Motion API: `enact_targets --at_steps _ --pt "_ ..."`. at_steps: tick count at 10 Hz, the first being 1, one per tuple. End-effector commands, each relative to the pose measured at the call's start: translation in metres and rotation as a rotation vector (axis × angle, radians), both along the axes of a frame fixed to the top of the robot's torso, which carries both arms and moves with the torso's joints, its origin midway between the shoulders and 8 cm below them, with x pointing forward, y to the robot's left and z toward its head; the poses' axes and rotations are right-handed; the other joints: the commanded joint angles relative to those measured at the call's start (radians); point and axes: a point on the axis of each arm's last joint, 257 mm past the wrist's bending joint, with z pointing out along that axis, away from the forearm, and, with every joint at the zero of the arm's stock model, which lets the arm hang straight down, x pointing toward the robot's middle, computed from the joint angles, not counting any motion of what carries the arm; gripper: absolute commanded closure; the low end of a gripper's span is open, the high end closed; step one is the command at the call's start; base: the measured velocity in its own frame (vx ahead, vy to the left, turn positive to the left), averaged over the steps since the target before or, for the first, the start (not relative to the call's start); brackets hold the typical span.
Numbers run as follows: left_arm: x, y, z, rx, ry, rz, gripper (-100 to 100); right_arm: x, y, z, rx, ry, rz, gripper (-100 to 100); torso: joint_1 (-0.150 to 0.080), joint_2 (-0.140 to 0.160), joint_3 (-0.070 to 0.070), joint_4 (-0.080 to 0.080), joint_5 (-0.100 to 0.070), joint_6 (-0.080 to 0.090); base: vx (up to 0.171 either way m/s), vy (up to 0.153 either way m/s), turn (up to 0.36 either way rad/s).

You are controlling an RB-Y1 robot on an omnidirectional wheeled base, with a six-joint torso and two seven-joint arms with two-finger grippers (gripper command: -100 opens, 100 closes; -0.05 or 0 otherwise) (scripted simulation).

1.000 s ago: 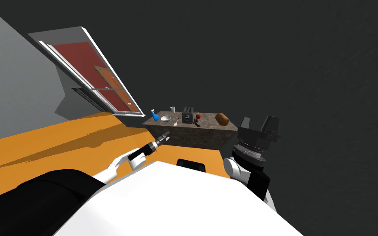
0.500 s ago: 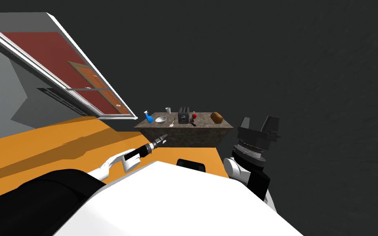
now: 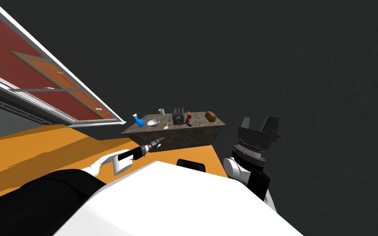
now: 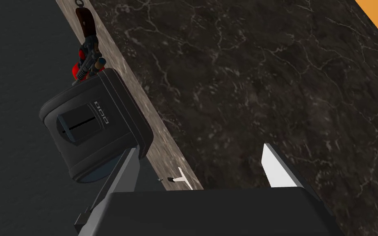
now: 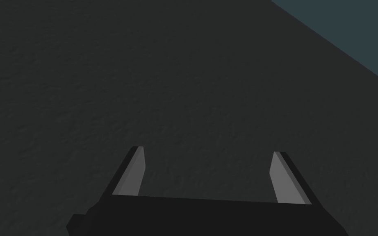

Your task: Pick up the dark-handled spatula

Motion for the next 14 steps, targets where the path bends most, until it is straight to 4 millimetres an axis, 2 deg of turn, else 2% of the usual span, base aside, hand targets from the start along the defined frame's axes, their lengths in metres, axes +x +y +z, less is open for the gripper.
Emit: enact_targets --at_steps 1,2,3,4,5,6,7,8,9,10,11,12,13,14 --pt "-0.010 0.012 -0.004 0.041 0.041 -0.008 -100 0.000 0.000 0.000 0.000 0.000 0.000 0 0.000 0.000 0.000 0.000 0.000 0.000 0.035 0.002 -0.182" --pt "-0.025 0.030 -0.015 0.067 0.103 0.014 -100 0.000 0.000 0.000 0.000 0.000 0.000 0 0.000 0.000 0.000 0.000 0.000 -0.001 0.038 -0.006 -0.329" --pt "-0.024 0.035 -0.012 0.090 0.108 0.000 -100 0.000 0.000 0.000 0.000 0.000 0.000 0 -0.001 0.000 0.000 0.000 0.000 0.000 0.031 0.004 -0.152" --pt "-0.039 0.054 -0.021 0.124 0.168 0.018 -100 0.000 0.000 0.000 0.000 0.000 0.000 0 0.000 0.000 0.000 0.000 0.000 -0.001 0.044 0.006 -0.297" --pt "-0.038 0.058 -0.019 0.139 0.171 0.008 -100 0.000 0.000 0.000 0.000 0.000 0.000 0 0.000 0.000 0.000 0.000 0.000 0.000 0.036 0.016 -0.143" --pt "-0.053 0.077 -0.025 0.175 0.227 0.026 -100 0.000 0.000 0.000 0.000 0.000 0.000 0 0.000 0.000 0.000 0.000 0.000 -0.001 0.041 0.007 -0.235" --pt "-0.052 0.080 -0.023 0.190 0.230 0.016 -100 0.000 0.000 0.000 0.000 0.000 0.000 0 0.000 0.000 0.000 0.000 0.000 0.000 0.035 0.008 -0.169" --pt "-0.067 0.098 -0.028 0.223 0.282 0.034 -100 0.000 0.000 0.000 0.000 0.000 0.000 0 0.000 0.000 0.000 0.000 0.000 -0.001 0.045 0.007 -0.301" --pt "-0.065 0.102 -0.025 0.240 0.285 0.023 -100 0.000 0.000 0.000 0.000 0.000 0.000 0 0.000 -0.001 0.000 0.000 0.000 0.000 0.035 0.015 -0.161" --pt "-0.079 0.119 -0.030 0.271 0.334 0.041 -100 0.000 0.000 0.000 0.000 0.000 0.000 0 0.000 0.000 0.000 0.000 0.000 -0.001 0.032 0.010 -0.269" --pt "-0.078 0.123 -0.026 0.290 0.337 0.029 -100 0.000 0.000 0.000 0.000 0.000 0.000 0 0.000 0.000 0.000 0.000 0.000 0.000 0.031 0.016 -0.148" --pt "-0.091 0.139 -0.029 0.322 0.383 0.045 -100 0.000 0.000 0.000 0.000 0.000 0.000 0 0.000 0.000 0.000 0.000 0.000 -0.001 0.038 0.013 -0.259" --pt "-0.089 0.143 -0.025 0.340 0.386 0.033 -100 0.000 0.000 0.000 0.000 0.000 0.000 0 0.000 0.000 0.000 0.000 0.000 0.000 0.028 0.022 -0.151" --pt "-0.102 0.159 -0.026 0.375 0.430 0.044 -100 0.000 0.000 0.000 0.000 0.000 0.000 0 0.000 0.000 0.000 0.000 0.000 -0.002 0.030 0.020 -0.195"
